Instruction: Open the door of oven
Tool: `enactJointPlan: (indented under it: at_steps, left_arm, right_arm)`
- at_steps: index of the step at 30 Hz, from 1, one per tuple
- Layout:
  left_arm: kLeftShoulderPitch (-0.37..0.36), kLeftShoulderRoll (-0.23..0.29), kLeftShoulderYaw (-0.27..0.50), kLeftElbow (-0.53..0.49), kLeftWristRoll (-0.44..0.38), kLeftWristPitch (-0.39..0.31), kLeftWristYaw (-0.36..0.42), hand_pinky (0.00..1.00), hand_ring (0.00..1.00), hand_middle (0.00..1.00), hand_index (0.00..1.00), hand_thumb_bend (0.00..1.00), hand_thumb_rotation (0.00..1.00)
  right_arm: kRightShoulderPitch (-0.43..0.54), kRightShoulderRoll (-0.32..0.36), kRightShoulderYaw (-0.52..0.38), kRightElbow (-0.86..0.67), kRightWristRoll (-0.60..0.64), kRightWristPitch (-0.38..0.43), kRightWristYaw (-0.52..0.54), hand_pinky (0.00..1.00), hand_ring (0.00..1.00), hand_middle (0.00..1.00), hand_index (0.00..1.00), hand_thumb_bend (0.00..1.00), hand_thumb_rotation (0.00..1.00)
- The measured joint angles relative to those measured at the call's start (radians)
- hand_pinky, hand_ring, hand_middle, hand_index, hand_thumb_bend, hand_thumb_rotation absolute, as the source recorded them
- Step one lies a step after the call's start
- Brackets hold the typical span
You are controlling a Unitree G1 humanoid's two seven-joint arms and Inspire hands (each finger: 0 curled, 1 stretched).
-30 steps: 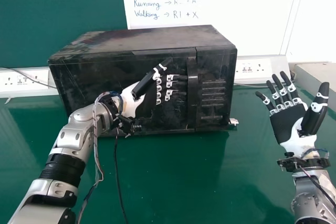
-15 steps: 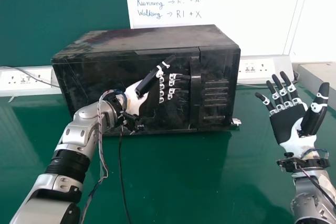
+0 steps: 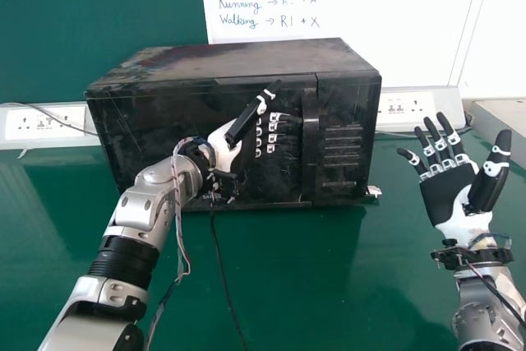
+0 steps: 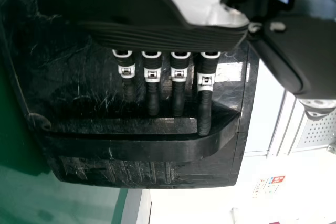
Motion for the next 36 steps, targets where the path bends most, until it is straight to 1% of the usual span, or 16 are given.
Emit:
enactJointPlan:
  at_steps: [3,7,11,17,21,27,30,36]
  left_arm:
    - [0.0,-0.002,0.006,0.0,-0.02,0.02,0.0,0.51,0.79,0.96,0.94,1.0,0.76]
    - [0.0,-0.001,0.007,0.0,-0.032,0.03,-0.005,0.5,0.77,0.95,0.93,1.0,0.77]
    - [0.0,0.0,0.009,0.0,-0.043,0.041,-0.019,0.49,0.76,0.94,0.94,1.0,0.76]
    - [0.012,-0.006,0.043,-0.015,-0.112,0.104,-0.035,0.5,0.77,0.96,1.0,0.99,0.71]
    - [0.035,-0.022,0.07,-0.03,-0.145,0.126,-0.028,0.5,0.77,0.95,1.0,0.99,0.7]
    - [0.045,-0.033,0.075,-0.058,-0.149,0.136,-0.026,0.51,0.76,0.93,1.0,1.0,0.71]
    - [0.047,-0.032,0.074,-0.066,-0.148,0.136,-0.026,0.51,0.77,0.93,1.0,1.0,0.72]
    - [0.05,-0.03,0.069,-0.07,-0.147,0.136,-0.026,0.51,0.76,0.92,1.0,1.0,0.73]
  right_arm:
    - [0.0,0.0,0.0,-0.001,0.0,0.001,0.0,0.64,0.85,0.93,0.91,1.0,0.86]
    - [0.0,0.0,0.0,-0.003,0.0,0.002,-0.001,0.64,0.85,0.93,0.91,1.0,0.86]
    - [0.0,0.0,0.0,-0.003,0.0,0.002,-0.001,0.65,0.84,0.93,0.91,1.0,0.85]
    - [0.0,0.0,-0.001,-0.003,0.0,0.002,0.002,0.64,0.84,0.93,0.91,1.0,0.86]
    - [0.0,0.0,-0.002,-0.003,0.0,0.002,0.003,0.63,0.84,0.93,0.9,1.0,0.87]
    - [0.0,0.0,-0.002,-0.003,0.0,0.001,0.003,0.64,0.84,0.93,0.9,1.0,0.88]
    - [0.0,-0.001,-0.002,-0.003,0.0,-0.001,0.003,0.63,0.84,0.93,0.9,1.0,0.88]
    - [0.0,-0.001,-0.002,-0.003,-0.002,-0.003,0.003,0.64,0.85,0.95,0.9,1.0,0.89]
